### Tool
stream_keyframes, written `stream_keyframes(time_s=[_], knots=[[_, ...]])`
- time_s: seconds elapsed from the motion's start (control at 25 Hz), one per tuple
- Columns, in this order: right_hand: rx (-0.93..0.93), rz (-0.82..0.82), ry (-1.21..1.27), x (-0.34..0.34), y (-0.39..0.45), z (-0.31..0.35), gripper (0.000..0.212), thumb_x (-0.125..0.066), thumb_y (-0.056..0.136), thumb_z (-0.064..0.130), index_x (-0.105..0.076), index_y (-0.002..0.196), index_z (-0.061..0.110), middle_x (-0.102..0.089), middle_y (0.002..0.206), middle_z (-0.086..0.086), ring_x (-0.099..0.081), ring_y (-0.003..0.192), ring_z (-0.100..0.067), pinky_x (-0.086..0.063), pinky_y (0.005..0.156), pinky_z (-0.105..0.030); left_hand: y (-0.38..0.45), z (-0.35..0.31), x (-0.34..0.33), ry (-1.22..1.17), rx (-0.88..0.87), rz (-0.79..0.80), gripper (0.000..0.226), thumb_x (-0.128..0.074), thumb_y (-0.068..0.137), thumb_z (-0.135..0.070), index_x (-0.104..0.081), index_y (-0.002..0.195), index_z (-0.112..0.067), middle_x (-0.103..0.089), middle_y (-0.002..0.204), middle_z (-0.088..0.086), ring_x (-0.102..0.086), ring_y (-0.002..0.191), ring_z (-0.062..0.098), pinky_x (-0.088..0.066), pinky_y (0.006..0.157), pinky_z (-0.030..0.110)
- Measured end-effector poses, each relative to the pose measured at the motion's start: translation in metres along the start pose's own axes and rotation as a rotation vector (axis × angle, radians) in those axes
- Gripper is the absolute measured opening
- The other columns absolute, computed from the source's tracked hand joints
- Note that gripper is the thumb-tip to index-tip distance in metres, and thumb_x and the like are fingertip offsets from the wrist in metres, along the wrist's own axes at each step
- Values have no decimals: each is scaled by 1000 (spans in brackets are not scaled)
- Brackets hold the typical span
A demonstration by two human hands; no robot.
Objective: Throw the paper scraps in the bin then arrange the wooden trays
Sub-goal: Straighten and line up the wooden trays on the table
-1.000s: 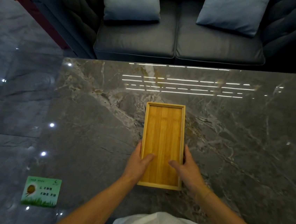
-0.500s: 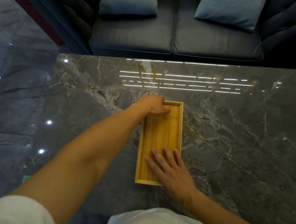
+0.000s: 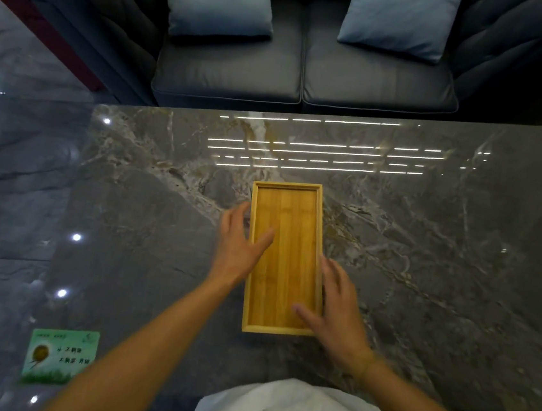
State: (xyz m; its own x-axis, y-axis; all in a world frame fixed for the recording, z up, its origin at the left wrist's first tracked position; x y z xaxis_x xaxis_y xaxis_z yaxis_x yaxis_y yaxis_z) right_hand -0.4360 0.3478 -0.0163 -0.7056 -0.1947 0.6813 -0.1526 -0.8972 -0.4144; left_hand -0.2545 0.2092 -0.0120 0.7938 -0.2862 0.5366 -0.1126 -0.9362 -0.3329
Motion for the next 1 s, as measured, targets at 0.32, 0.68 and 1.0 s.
stream_keyframes(time_s=[0.32, 0.68, 1.0], knots=[[-307, 111, 314, -26, 12, -24, 108, -86, 67, 27, -16, 148, 21, -32, 144, -9, -39, 129, -26, -36, 107, -39, -65, 71, -36, -86, 366, 186, 91, -88, 65, -30, -37, 139, -18, -45, 138, 8, -53, 119, 24, -49, 100, 47], [-492, -46, 393, 8, -37, -90, 107, -87, 62, 25, -20, 145, 17, -36, 141, -13, -42, 126, -30, -37, 106, -41, -65, 24, -110, 40, 254, 421, 96, -92, 56, -23, -37, 134, -20, -48, 133, 4, -53, 118, 22, -52, 96, 45], [-788, -349, 715, 53, -134, -204, 108, -86, 65, 23, -15, 147, 18, -30, 147, -12, -37, 132, -31, -36, 107, -48, -87, -71, -264, 281, 30, 778, 80, -91, 54, -11, -48, 120, -22, -61, 108, -4, -60, 88, 5, -52, 65, 20]])
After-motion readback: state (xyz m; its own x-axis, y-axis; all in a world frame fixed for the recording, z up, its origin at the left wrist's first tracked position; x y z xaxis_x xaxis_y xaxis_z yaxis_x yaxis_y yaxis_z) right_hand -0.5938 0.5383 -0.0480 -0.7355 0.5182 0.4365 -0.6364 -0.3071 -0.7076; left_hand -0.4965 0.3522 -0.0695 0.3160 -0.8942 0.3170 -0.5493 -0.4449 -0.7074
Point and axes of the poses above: each hand's wrist, its own y-axis towards the middle knuckle, its own x-axis out of the back of the hand, z = x × y, the point moved 9 cm from there along y, towards the middle knuckle
